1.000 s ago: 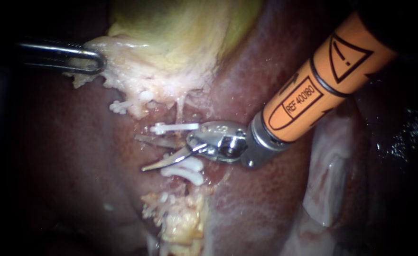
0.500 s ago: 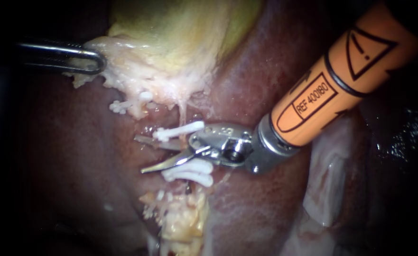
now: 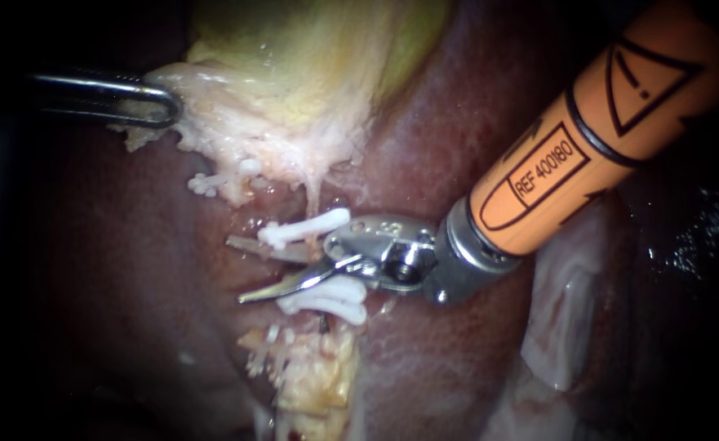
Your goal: Go to the cutting position right tube
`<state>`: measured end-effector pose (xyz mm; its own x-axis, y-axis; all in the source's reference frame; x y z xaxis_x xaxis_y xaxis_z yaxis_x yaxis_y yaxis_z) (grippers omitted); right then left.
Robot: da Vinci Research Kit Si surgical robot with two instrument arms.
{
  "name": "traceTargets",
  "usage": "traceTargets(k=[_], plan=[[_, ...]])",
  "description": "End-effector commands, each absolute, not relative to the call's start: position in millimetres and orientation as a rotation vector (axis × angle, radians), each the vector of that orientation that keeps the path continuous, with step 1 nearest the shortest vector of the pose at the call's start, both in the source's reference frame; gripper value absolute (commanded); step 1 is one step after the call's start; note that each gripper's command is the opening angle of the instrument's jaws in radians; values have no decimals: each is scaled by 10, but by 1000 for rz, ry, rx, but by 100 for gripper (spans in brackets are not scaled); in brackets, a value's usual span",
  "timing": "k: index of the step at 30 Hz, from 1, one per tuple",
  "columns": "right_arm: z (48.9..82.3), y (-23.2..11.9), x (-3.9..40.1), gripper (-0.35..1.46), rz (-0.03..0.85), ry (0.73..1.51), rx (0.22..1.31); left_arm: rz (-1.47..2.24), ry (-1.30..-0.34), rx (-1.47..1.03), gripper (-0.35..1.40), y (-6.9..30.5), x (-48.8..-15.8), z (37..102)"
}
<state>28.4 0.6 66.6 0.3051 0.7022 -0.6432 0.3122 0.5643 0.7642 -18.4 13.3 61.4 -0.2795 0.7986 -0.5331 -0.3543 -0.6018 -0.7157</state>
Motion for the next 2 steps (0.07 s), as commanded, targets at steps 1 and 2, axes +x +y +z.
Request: traceTargets(k=[1,2], plan=[[666,6,285,125,325,1286,998,1952,-609,-1193,-35,133,-184,614],[666,6,285,125,325,1286,998,1952,-609,-1193,-35,133,-184,614]])
